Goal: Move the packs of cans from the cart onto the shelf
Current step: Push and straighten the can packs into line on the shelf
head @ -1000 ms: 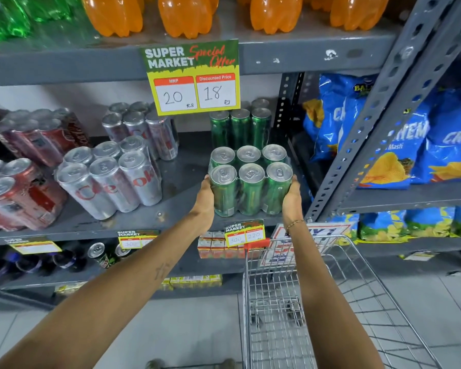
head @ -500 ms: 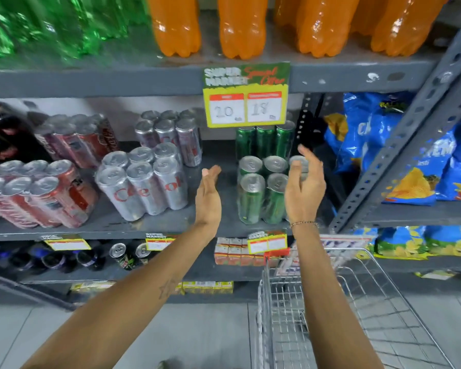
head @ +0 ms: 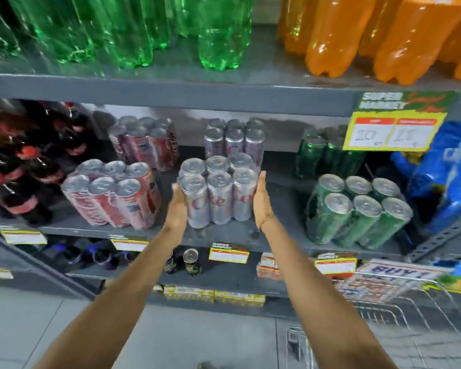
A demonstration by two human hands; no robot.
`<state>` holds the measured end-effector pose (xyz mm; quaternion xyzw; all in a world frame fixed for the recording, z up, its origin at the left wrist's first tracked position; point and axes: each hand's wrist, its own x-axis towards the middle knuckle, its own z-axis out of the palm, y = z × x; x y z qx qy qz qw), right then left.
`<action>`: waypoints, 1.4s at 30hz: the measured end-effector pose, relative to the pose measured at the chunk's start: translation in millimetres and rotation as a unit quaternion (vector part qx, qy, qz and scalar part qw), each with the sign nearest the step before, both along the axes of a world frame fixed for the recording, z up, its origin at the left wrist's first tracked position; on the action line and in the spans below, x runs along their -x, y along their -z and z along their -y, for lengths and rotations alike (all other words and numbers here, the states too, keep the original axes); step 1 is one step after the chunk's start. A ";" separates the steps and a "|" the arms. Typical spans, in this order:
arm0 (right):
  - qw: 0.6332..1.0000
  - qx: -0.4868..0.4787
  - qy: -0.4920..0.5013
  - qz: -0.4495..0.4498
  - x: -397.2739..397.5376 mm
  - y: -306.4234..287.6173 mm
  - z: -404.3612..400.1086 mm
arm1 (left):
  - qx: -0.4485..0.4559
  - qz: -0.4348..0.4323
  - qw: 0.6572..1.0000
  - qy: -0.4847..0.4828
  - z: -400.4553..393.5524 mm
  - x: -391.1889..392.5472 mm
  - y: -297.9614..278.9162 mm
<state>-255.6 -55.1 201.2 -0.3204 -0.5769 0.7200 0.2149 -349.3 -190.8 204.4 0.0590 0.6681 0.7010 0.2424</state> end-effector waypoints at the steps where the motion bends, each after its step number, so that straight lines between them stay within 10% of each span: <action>1: 1.000 0.013 0.005 -0.014 -0.4 0.9 -2.4 | -0.022 0.018 1.000 0.001 -6.6 -7.3 -1.3; 9: 0.990 0.025 0.137 0.026 -5.0 15.5 12.7 | 0.009 0.041 0.994 0.103 -5.1 5.9 5.4; 42: 0.989 0.002 0.130 0.068 -15.3 9.3 39.0 | 0.006 0.026 0.988 0.149 29.2 3.1 -3.0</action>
